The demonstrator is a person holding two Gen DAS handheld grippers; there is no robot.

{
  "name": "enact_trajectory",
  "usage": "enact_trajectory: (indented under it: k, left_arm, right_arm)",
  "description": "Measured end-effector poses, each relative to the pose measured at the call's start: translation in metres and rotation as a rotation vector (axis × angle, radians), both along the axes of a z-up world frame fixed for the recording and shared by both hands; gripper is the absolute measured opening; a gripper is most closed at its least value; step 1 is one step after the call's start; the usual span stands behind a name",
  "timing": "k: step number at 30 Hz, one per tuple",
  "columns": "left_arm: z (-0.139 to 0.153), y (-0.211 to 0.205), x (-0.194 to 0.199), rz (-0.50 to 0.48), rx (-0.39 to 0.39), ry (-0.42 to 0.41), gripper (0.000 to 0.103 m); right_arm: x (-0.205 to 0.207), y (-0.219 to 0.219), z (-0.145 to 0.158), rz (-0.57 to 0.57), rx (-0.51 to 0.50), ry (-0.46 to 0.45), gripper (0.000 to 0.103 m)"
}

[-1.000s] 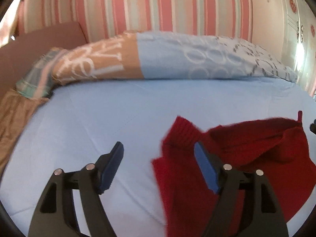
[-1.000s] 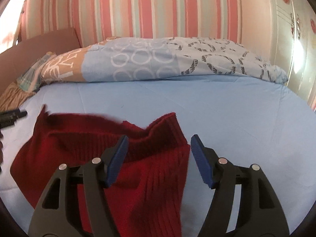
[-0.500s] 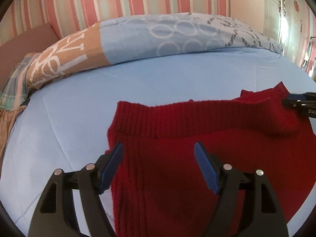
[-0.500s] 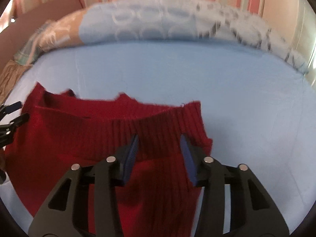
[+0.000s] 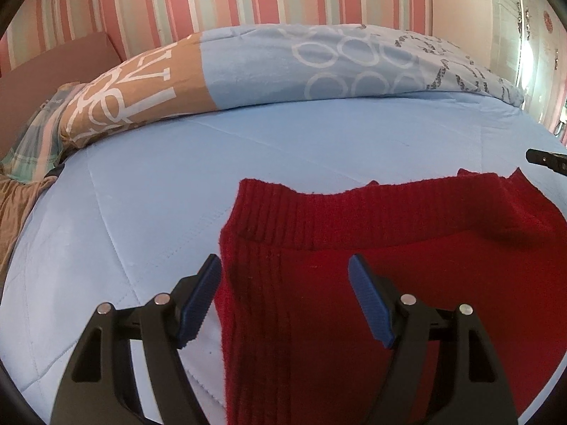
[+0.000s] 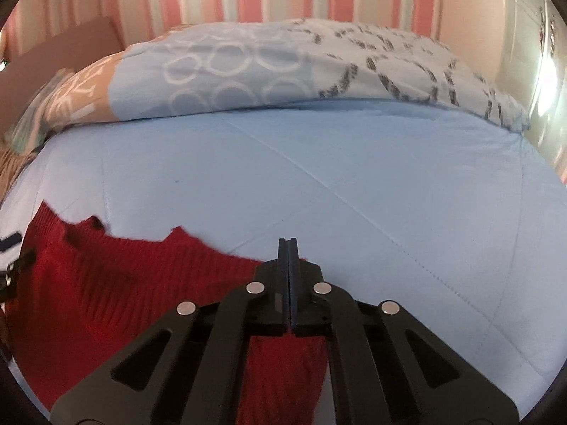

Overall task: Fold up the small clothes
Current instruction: 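Pat and smooth the folded sweater flat with both open tools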

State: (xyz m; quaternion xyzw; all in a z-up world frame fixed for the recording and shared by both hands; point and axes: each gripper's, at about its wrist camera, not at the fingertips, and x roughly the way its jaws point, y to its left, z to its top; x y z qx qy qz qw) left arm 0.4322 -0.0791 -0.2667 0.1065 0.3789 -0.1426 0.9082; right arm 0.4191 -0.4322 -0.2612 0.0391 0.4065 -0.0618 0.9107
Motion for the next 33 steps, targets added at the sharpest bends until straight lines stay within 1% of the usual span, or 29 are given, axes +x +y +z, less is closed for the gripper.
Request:
enact_trajectory:
  k: [2, 3, 4, 5, 6, 8, 10, 11, 12, 14, 17, 18, 19, 20, 21, 23, 24, 27, 29, 30, 31, 33]
  left_arm:
    - [-0.001, -0.001, 0.000, 0.000, 0.004, 0.002, 0.075]
    - [-0.001, -0.001, 0.000, -0.002, 0.002, 0.003, 0.075]
    - [-0.001, -0.001, 0.001, -0.006, 0.004, 0.007, 0.075]
    - [-0.002, -0.002, 0.001, -0.007, 0.006, 0.009, 0.075]
    - [-0.002, -0.002, 0.001, -0.009, 0.007, 0.008, 0.075]
    - [-0.002, -0.003, 0.001, -0.013, 0.010, 0.005, 0.075]
    - [-0.003, -0.005, 0.004, -0.019, 0.019, 0.010, 0.075]
    - [-0.003, -0.006, 0.006, -0.020, 0.024, 0.010, 0.075]
    - [-0.003, -0.007, 0.010, -0.020, 0.022, 0.014, 0.075]
    - [-0.003, -0.008, 0.015, -0.016, 0.010, 0.022, 0.075]
    - [-0.001, -0.009, 0.026, -0.004, -0.016, 0.035, 0.075]
    - [-0.001, -0.009, 0.028, -0.001, -0.022, 0.039, 0.075]
    - [0.000, -0.010, 0.031, -0.001, -0.025, 0.040, 0.075]
    - [0.000, -0.010, 0.033, -0.002, -0.023, 0.039, 0.075]
    - [0.001, -0.011, 0.034, -0.003, -0.020, 0.038, 0.075]
    - [0.001, -0.012, 0.035, -0.006, -0.011, 0.037, 0.075]
    - [0.001, -0.012, 0.035, -0.007, -0.009, 0.035, 0.075]
    - [0.002, -0.009, 0.034, -0.004, -0.011, 0.027, 0.075]
    - [0.001, -0.007, 0.032, 0.004, -0.010, 0.020, 0.075]
    - [0.001, -0.006, 0.033, 0.009, -0.008, 0.020, 0.075]
    - [0.000, -0.005, 0.033, 0.012, -0.006, 0.021, 0.075]
    - [-0.002, -0.004, 0.034, 0.017, -0.002, 0.027, 0.075]
  right_arm:
    - [0.000, 0.006, -0.001, 0.052, 0.034, 0.047, 0.001]
    - [-0.001, 0.009, -0.001, 0.069, 0.027, 0.054, 0.001]
    - [-0.006, 0.016, -0.003, 0.091, -0.007, 0.058, 0.002]
    - [-0.008, 0.022, -0.006, 0.099, -0.028, 0.071, 0.008]
    - [-0.010, 0.025, -0.010, 0.104, -0.039, 0.087, 0.023]
    - [-0.012, 0.027, -0.019, 0.102, -0.046, 0.115, 0.037]
    - [-0.011, 0.029, -0.026, 0.102, -0.050, 0.145, 0.040]
    - [-0.011, 0.030, -0.028, 0.101, -0.059, 0.156, 0.045]
    - [-0.010, 0.031, -0.030, 0.102, -0.070, 0.165, 0.052]
    - [-0.011, 0.036, -0.033, 0.105, -0.102, 0.175, 0.055]
    - [-0.007, 0.033, -0.041, 0.093, -0.069, 0.200, 0.054]
    - [-0.005, 0.032, -0.043, 0.089, -0.052, 0.207, 0.048]
    - [-0.004, 0.030, -0.046, 0.085, -0.030, 0.216, 0.044]
    - [-0.003, 0.030, -0.046, 0.086, -0.022, 0.215, 0.032]
    - [-0.003, 0.031, -0.046, 0.089, -0.017, 0.213, 0.023]
    - [-0.003, 0.035, -0.043, 0.099, -0.022, 0.194, 0.012]
    - [-0.005, 0.038, -0.040, 0.099, -0.036, 0.179, 0.010]
    - [-0.012, 0.036, -0.021, 0.069, -0.043, 0.083, 0.009]
    - [-0.016, 0.025, -0.006, 0.019, -0.020, 0.007, 0.009]
    - [-0.016, 0.020, -0.003, 0.001, -0.006, -0.012, 0.009]
    - [-0.011, 0.014, -0.005, -0.014, 0.014, -0.002, 0.009]
    - [-0.002, 0.008, -0.017, -0.032, 0.023, 0.049, 0.010]
